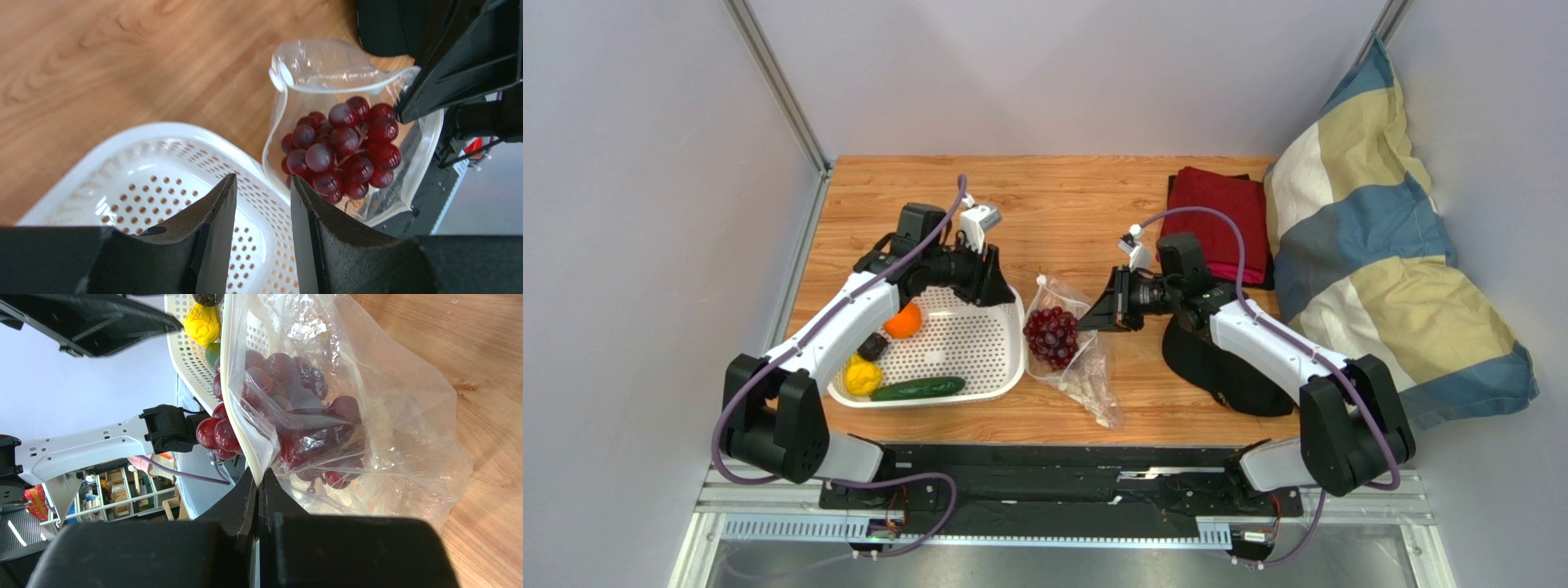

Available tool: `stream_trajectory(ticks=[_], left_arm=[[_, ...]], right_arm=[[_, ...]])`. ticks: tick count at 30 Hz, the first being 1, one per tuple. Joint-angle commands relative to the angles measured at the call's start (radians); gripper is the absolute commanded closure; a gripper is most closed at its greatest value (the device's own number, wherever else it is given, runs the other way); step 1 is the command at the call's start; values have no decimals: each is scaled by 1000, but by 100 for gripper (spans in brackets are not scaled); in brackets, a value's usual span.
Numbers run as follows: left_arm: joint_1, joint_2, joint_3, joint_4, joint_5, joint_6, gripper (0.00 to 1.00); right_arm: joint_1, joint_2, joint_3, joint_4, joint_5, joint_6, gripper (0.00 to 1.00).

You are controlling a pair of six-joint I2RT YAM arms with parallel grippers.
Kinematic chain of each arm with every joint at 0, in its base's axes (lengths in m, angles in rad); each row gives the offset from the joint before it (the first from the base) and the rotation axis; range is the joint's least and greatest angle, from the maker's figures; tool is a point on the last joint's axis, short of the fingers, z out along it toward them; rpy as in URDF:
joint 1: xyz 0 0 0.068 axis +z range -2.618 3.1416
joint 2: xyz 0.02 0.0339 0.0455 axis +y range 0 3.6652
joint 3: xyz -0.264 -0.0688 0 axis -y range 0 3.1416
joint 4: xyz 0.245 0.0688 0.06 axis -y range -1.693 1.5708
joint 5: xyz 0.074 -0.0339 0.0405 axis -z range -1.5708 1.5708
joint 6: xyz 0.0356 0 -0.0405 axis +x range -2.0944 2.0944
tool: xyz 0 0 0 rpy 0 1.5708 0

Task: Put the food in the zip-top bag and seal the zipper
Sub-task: Place the fake fruit in the zipper food storage bag, then adjust the zipper food storage bag at the center of the board.

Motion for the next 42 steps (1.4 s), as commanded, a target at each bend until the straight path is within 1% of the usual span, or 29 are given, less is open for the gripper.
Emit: stream_trajectory(ticks=[1, 5, 6, 8, 15, 19, 21, 22, 23, 24, 25, 26, 27, 28, 29, 30, 31, 32, 33, 34, 35, 36, 37, 38, 40, 42], left_arm=[[-5, 15, 48, 132, 44, 66, 55], [-22, 73, 73, 127, 93, 163, 52], [-34, 83, 76, 127, 95, 178, 49], [-42, 118, 85, 110, 90, 212, 48], [-77, 185, 107, 124, 81, 232, 45], [-99, 216, 113, 124, 72, 234, 45], [-105, 227, 123, 120, 69, 217, 51], [-106, 236, 131, 106, 67, 212, 56], [-108, 241, 151, 89, 70, 208, 75], [-108, 244, 168, 66, 69, 208, 88], [-109, 241, 186, 0, 55, 208, 99], [-108, 238, 235, -43, 43, 206, 100], [-108, 235, 266, -95, 29, 206, 100], [-108, 230, 301, -220, 15, 218, 100], [-108, 229, 380, -291, 10, 237, 100], [-108, 227, 419, -355, -5, 263, 100], [-108, 225, 457, -478, -48, 277, 100], [-108, 227, 534, -540, -65, 290, 100], [-109, 241, 571, -599, -77, 313, 100], [-108, 251, 612, -724, -94, 321, 100], [-108, 265, 692, -783, -102, 321, 100], [-109, 291, 729, -842, -106, 326, 100], [-111, 300, 761, -941, -97, 339, 100], [-114, 308, 816, -983, -96, 347, 100], [-120, 305, 855, -1060, -83, 356, 100], [-123, 282, 887, -1080, -65, 347, 100]], right_arm=[[-1, -27, -2, 47, -33, -10, 100], [0, -24, 0, 51, -39, -8, 100], [0, -25, 0, 54, -40, -7, 100], [0, -25, 1, 57, -43, -4, 100], [-1, -25, 1, 60, -53, -5, 100], [-3, -24, -2, 68, -57, 1, 100], [0, -24, -2, 70, -57, 4, 100], [-1, -24, -2, 70, -57, 4, 100], [0, -25, 0, 68, -57, 4, 100], [-3, -25, 3, 59, -57, 2, 100], [-7, -30, 9, 51, -57, 1, 100], [-14, -34, 13, 41, -59, 2, 100], [-21, -37, 23, 16, -68, 13, 100], [-46, -49, 26, 5, -80, 24, 100], [-59, -54, 30, -4, -94, 33, 100], [-67, -62, 35, -37, -114, 38, 100], [-86, -77, 52, -58, -122, 33, 100], [-86, -85, 61, -79, -128, 22, 100], [-86, -89, 72, -129, -129, -10, 100], [-83, -94, 84, -148, -131, -17, 100], [-81, -93, 89, -165, -129, -28, 100], [-80, -91, 96, -212, -123, -40, 100], [-80, -83, 113, -232, -123, -63, 100], [-80, -73, 124, -249, -125, -74, 100], [-80, -66, 151, -315, -122, -106, 100], [-77, -82, 200, -367, -110, -122, 100]])
